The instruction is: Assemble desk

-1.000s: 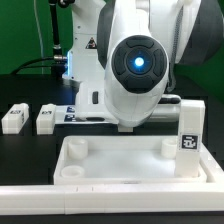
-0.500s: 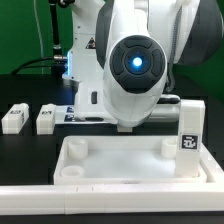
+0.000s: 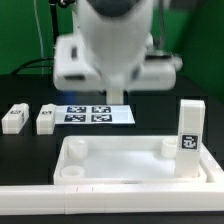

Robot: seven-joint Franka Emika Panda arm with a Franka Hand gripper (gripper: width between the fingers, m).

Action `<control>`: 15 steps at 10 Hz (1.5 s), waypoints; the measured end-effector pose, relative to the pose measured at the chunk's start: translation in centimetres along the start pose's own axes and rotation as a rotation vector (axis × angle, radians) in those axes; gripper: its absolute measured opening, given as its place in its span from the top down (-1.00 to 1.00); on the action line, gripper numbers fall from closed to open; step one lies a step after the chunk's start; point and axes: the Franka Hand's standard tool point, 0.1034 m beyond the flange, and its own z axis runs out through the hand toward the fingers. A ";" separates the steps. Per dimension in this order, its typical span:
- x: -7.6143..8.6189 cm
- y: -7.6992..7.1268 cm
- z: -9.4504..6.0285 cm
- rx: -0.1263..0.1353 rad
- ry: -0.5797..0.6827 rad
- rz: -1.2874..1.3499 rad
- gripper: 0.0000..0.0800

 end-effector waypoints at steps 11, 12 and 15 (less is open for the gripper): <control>2.1 1.7 -13.7 -0.019 0.769 -0.093 0.27; 2.2 1.9 -13.6 -0.021 0.827 -0.089 0.27; 3.0 2.6 -14.0 -0.032 1.005 -0.085 0.27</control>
Offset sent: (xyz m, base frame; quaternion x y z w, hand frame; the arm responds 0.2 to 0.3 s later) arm 0.0000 0.0000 0.0000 0.0000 0.1296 0.0000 0.9916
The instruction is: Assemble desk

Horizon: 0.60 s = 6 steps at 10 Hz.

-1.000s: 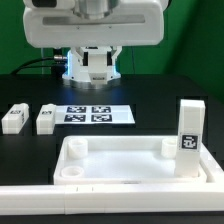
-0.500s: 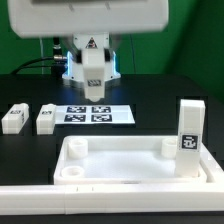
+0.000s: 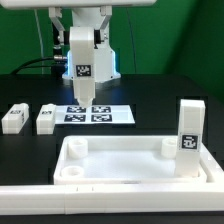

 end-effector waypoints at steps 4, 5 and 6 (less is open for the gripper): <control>3.1 3.1 0.4 0.032 0.198 0.041 0.27; 3.2 3.4 0.7 -0.035 0.288 0.041 0.27; 2.8 3.9 0.9 -0.120 0.386 0.018 0.27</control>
Offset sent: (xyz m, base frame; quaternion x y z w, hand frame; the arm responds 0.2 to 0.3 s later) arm 0.0351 0.0008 0.0018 0.1047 0.2019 0.0186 0.9736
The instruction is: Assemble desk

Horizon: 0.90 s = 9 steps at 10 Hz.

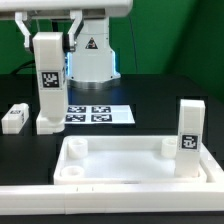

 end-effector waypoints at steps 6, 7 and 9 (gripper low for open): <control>-1.0 1.0 0.2 -0.037 0.051 -0.014 0.27; -0.9 -0.6 -0.1 0.001 0.028 0.023 0.27; -0.5 -5.1 -0.8 0.082 -0.036 0.030 0.27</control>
Offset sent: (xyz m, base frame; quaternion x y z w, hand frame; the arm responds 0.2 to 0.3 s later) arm 0.0014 0.0195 -0.0093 0.0460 -0.0058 0.0382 0.9982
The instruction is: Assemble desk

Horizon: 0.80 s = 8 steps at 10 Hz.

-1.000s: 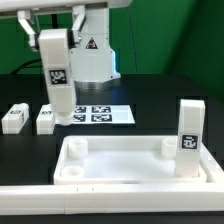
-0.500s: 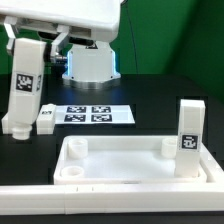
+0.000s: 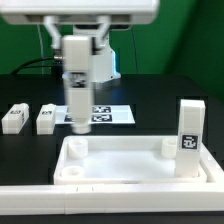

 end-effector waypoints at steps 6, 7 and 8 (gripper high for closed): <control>-1.0 3.9 0.6 0.022 -0.078 -0.006 0.27; -0.9 3.9 0.9 0.033 -0.087 -0.007 0.27; -1.1 4.3 1.3 0.030 -0.092 -0.005 0.27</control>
Offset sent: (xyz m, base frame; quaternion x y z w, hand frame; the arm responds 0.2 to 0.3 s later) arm 0.0000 0.0000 0.0000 0.0000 0.0000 0.0000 1.0000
